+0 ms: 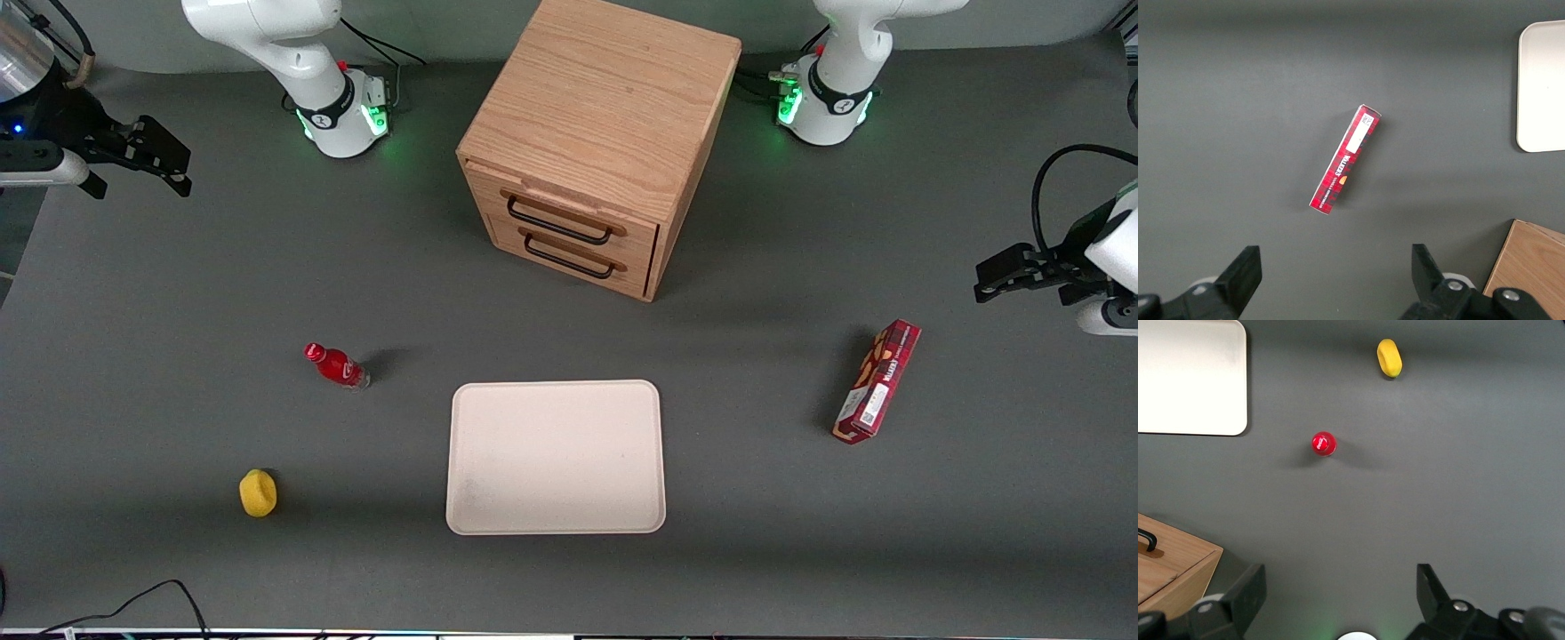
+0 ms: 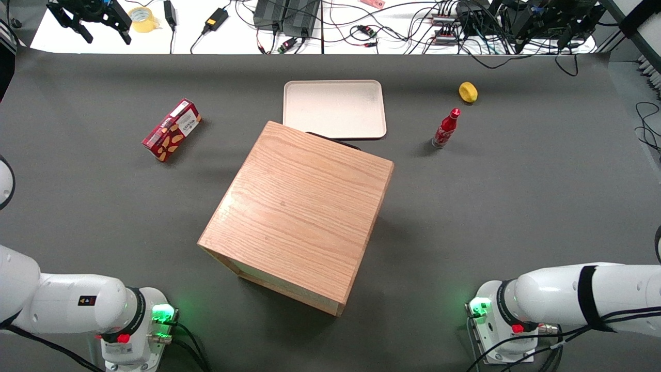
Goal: Open upper drawer
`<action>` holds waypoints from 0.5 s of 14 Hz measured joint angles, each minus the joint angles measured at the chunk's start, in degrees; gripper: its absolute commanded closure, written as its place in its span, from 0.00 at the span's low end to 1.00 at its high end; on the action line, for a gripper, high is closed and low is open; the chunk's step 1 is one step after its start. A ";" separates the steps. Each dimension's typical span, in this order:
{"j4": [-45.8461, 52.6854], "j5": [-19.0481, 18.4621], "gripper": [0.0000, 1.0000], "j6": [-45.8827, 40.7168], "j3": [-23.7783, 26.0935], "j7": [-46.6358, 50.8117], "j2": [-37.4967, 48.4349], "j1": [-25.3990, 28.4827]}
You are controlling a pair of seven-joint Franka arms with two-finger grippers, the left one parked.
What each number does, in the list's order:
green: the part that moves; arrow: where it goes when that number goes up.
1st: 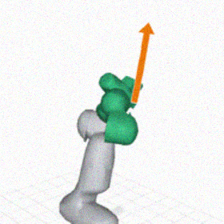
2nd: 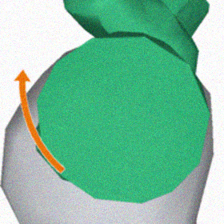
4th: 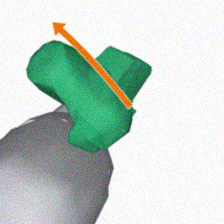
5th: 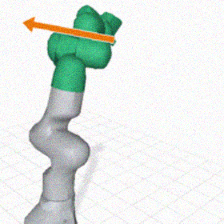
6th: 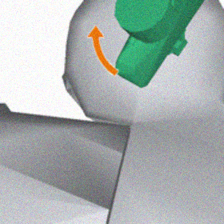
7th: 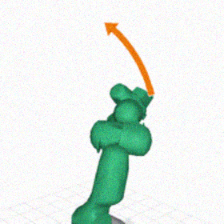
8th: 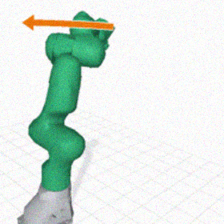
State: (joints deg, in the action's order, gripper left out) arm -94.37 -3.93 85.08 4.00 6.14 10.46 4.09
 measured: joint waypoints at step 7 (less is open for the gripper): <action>0.80 0.84 0.00 -1.39 -0.32 0.05 -0.02 0.00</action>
State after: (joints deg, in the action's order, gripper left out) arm -93.57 -3.10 83.68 3.69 6.19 10.45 4.10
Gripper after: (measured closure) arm 0.000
